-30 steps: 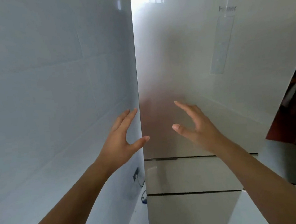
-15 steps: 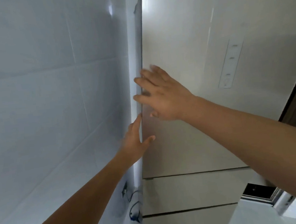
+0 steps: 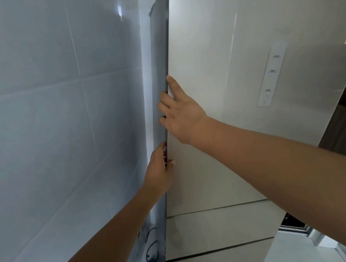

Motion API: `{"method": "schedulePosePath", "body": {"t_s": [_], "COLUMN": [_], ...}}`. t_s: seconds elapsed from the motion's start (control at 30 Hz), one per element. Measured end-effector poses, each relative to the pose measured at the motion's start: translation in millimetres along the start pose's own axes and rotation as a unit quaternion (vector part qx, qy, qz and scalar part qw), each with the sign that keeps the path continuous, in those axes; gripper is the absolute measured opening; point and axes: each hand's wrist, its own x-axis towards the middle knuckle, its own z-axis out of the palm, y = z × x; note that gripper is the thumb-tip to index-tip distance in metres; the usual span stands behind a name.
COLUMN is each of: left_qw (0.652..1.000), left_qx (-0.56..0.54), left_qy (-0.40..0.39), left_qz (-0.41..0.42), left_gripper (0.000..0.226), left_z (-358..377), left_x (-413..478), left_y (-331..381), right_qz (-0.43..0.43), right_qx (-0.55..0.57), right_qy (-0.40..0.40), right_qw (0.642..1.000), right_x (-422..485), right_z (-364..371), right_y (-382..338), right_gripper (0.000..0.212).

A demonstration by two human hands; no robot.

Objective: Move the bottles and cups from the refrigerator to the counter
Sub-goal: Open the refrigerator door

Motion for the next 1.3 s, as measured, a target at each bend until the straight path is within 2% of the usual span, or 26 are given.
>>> {"method": "schedulePosePath", "body": {"t_s": [0.13, 0.23, 0.4, 0.57, 0.7, 0.77, 0.9, 1.0, 1.13, 1.23, 1.3], "left_qw": [0.999, 0.998, 0.990, 0.975, 0.960, 0.957, 0.954, 0.953, 0.952, 0.948, 0.945], "left_qx": [-0.021, -0.030, -0.054, -0.116, -0.143, -0.165, -0.191, -0.175, -0.165, -0.178, -0.179], "left_qy": [0.012, 0.025, 0.061, 0.059, 0.054, 0.036, 0.028, 0.036, 0.037, 0.026, 0.016], "left_qz": [0.027, 0.059, 0.119, 0.180, 0.233, 0.236, 0.228, 0.243, 0.256, 0.264, 0.274], "left_gripper": [0.056, 0.062, 0.038, 0.036, 0.039, 0.045, 0.059, 0.060, 0.057, 0.053, 0.054], "left_z": [2, 2, 0, -2, 3, 10, 26, 38, 56, 72, 83], "left_x": [-8, -24, -51, -64, -78, -88, -113, -134, -165, -192, -206], "left_y": [-4, 1, 8, 31, 62, 74, 95, 115, 141, 161, 172], "right_qz": [0.013, 0.013, 0.030, 0.074, 0.137, 0.187, 0.274, 0.305, 0.352, 0.379, 0.386], "right_qx": [0.008, 0.032, 0.105, 0.182, 0.265, 0.314, 0.486, 0.624, 0.690, 0.697, 0.690], "right_qy": [-0.001, 0.025, 0.071, 0.197, 0.257, 0.285, 0.265, 0.210, 0.202, 0.223, 0.251], "right_qw": [1.000, 0.999, 0.992, 0.960, 0.919, 0.886, 0.786, 0.688, 0.600, 0.567, 0.558], "right_x": [-10, -25, -58, -99, -142, -165, -208, -242, -287, -317, -336], "right_z": [-6, -6, -18, -19, -26, -27, -28, -31, -32, -33, -35], "right_y": [-2, -4, -7, -13, -19, -22, -25, -25, -25, -16, -6], "right_gripper": [0.050, 0.044, 0.052, 0.032, 0.027, 0.029, 0.093, 0.113, 0.108, 0.097, 0.089]}}
